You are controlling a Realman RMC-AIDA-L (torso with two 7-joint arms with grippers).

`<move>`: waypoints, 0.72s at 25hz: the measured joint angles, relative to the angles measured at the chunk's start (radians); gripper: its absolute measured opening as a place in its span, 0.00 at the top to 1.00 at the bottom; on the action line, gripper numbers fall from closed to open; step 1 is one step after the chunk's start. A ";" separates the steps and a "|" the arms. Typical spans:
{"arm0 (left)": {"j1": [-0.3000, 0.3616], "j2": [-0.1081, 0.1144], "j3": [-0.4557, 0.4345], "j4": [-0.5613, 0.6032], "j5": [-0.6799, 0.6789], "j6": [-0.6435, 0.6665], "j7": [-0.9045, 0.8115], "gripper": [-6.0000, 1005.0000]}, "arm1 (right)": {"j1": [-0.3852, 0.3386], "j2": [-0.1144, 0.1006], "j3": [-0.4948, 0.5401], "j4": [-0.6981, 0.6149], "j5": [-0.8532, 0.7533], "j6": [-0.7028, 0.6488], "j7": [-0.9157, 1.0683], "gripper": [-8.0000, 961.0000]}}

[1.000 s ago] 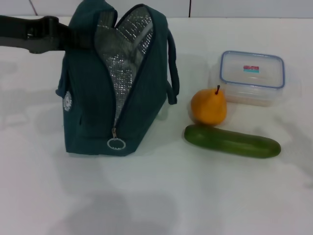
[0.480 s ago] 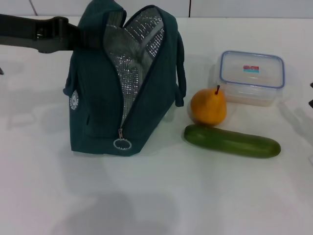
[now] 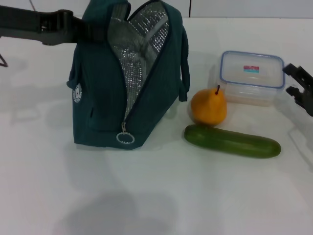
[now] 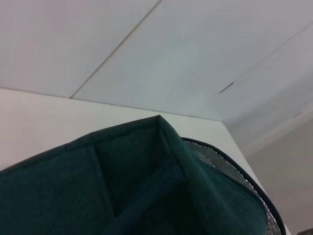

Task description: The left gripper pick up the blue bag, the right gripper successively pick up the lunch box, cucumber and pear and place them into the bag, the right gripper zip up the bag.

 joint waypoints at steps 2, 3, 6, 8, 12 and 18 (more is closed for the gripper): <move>-0.008 0.000 0.000 -0.001 0.003 -0.001 0.002 0.95 | 0.029 0.000 0.001 0.011 0.003 0.028 0.000 0.09; -0.010 0.000 0.000 -0.001 0.004 -0.002 0.003 0.95 | 0.041 0.000 0.001 0.015 0.007 0.040 0.000 0.09; -0.013 0.000 0.000 0.001 0.003 -0.003 0.004 0.95 | 0.059 0.000 0.002 0.018 0.012 0.054 0.001 0.09; -0.015 -0.001 0.000 0.001 0.002 -0.005 0.004 0.95 | 0.067 0.000 0.002 0.018 0.018 0.056 0.001 0.10; -0.016 -0.002 0.000 0.002 0.002 -0.005 0.004 0.95 | 0.073 0.000 0.002 0.013 0.035 0.058 0.001 0.10; -0.020 -0.003 0.000 0.002 0.001 -0.005 0.005 0.95 | 0.076 0.000 0.002 0.010 0.036 0.056 0.003 0.11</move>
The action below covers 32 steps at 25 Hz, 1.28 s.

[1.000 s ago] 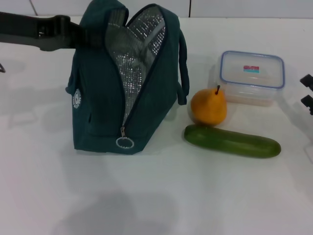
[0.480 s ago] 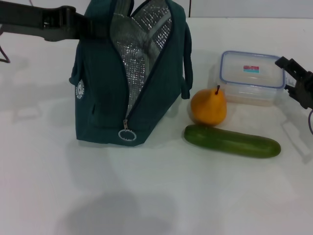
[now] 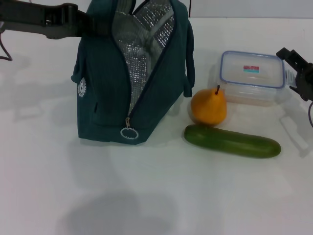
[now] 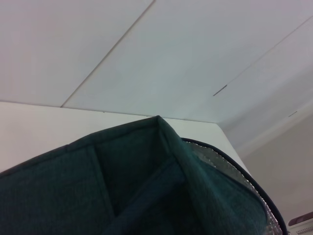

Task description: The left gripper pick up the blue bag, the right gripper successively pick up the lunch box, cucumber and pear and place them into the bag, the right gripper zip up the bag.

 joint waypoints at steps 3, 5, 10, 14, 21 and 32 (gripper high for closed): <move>-0.001 -0.001 0.001 0.000 0.000 0.000 0.004 0.95 | -0.005 0.000 -0.001 -0.001 -0.001 -0.017 -0.011 0.12; -0.001 -0.004 0.001 0.000 0.001 0.000 0.006 0.95 | -0.007 0.000 -0.001 -0.002 -0.001 -0.022 -0.019 0.12; 0.005 -0.010 0.007 0.008 0.001 0.002 0.008 0.95 | -0.014 0.000 -0.002 -0.005 0.000 -0.034 -0.041 0.20; 0.007 -0.011 0.012 0.009 -0.001 0.005 0.008 0.95 | -0.019 0.000 -0.004 -0.010 -0.001 -0.033 -0.041 0.28; 0.009 -0.011 0.012 0.009 -0.001 0.007 0.015 0.95 | -0.018 0.000 -0.006 -0.015 -0.001 -0.027 -0.042 0.65; 0.012 -0.011 0.025 0.009 -0.011 0.008 0.018 0.95 | -0.019 0.000 -0.005 -0.015 -0.001 -0.033 -0.058 0.89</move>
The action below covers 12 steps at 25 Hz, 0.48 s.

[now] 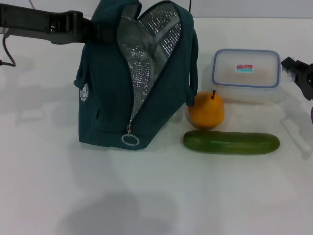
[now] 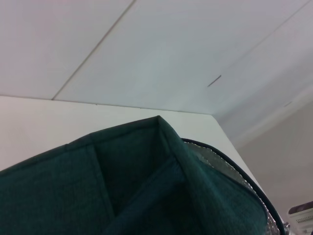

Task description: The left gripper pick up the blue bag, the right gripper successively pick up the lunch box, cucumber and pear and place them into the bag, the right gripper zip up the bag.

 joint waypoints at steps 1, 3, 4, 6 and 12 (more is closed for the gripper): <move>0.000 0.000 0.001 0.000 -0.001 0.000 0.000 0.95 | -0.002 0.000 0.001 0.000 0.000 -0.007 -0.005 0.89; 0.001 0.000 0.002 0.000 -0.001 0.000 0.000 0.95 | -0.009 0.000 0.003 -0.006 0.000 -0.021 -0.014 0.89; 0.001 0.000 0.002 0.000 -0.001 0.000 0.000 0.95 | -0.015 0.000 0.003 -0.015 0.000 -0.030 -0.017 0.89; 0.001 0.000 0.002 0.000 -0.001 0.000 0.000 0.95 | -0.029 0.000 0.004 -0.031 0.007 -0.049 -0.019 0.89; 0.002 0.000 0.002 0.000 -0.001 0.000 0.001 0.95 | -0.059 -0.002 0.005 -0.043 0.071 -0.142 -0.023 0.89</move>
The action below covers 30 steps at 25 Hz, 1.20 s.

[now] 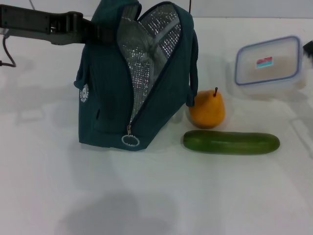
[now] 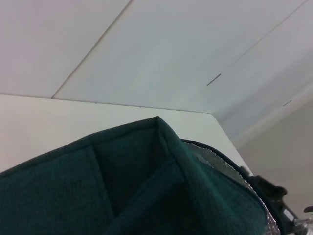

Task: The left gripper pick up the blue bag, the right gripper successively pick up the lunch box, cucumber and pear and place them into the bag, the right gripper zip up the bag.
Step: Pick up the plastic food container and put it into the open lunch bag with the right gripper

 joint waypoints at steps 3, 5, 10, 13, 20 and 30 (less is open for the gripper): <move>0.000 0.000 0.001 0.000 0.000 0.000 0.001 0.95 | -0.012 -0.001 0.000 -0.009 0.023 -0.036 0.002 0.89; 0.000 0.000 0.005 0.000 0.000 0.000 0.001 0.95 | -0.019 -0.001 0.000 -0.010 0.045 -0.062 0.007 0.89; 0.001 0.000 0.012 0.000 0.000 0.000 0.001 0.95 | -0.029 -0.004 0.000 -0.010 0.075 -0.128 0.038 0.89; 0.002 0.000 0.012 0.000 0.000 0.000 0.001 0.95 | -0.034 -0.005 0.001 -0.012 0.095 -0.171 0.060 0.89; 0.001 -0.001 0.013 0.000 0.000 0.000 0.001 0.95 | -0.010 -0.003 0.002 -0.058 0.137 -0.275 0.158 0.89; -0.009 -0.023 0.046 0.000 0.000 -0.004 -0.005 0.95 | 0.227 0.002 -0.012 -0.063 0.136 -0.342 0.220 0.89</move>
